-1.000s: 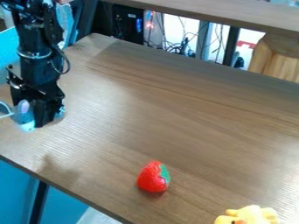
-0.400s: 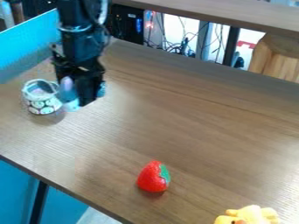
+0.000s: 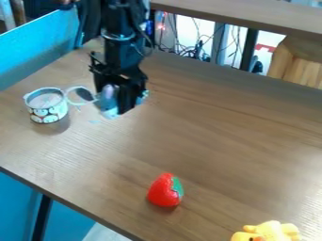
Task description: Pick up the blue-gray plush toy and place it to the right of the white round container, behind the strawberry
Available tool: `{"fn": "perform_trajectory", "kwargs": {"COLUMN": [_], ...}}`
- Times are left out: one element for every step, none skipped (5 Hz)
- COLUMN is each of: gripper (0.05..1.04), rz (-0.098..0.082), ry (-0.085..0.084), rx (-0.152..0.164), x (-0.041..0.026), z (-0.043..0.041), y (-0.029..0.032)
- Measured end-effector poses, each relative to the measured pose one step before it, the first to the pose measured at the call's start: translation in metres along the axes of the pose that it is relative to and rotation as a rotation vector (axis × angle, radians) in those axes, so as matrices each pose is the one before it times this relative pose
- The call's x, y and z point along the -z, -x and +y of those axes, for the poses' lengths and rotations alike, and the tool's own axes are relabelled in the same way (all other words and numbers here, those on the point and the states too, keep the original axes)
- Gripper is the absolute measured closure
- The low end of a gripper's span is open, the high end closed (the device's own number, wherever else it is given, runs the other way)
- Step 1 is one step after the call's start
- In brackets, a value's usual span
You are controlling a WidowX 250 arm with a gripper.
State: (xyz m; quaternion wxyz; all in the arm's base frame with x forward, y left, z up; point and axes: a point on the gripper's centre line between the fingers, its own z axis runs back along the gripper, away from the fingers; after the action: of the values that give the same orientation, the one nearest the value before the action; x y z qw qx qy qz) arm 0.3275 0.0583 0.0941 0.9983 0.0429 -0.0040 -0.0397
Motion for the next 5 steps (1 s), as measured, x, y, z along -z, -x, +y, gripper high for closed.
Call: {"fn": "perform_trajectory", "kwargs": {"gripper": [0.425, 0.425, 0.425, 0.425, 0.425], "rz": [-0.0186, -0.0109, -0.0682, -0.0197, 0.0244], "ry": [-0.0025, 0.0398, -0.0420, -0.0326, -0.1196], "rx": [-0.0424, -0.0325, 0.0037, -0.0400, -0.0582], "x": [0.00428, 0.00609, 0.00718, 0.00669, 0.01059], "z": [-0.00413, -0.00676, -0.00460, -0.00050, 0.00140], "y": [-0.02082, -0.02042, -0.01463, -0.01737, -0.01135]}}
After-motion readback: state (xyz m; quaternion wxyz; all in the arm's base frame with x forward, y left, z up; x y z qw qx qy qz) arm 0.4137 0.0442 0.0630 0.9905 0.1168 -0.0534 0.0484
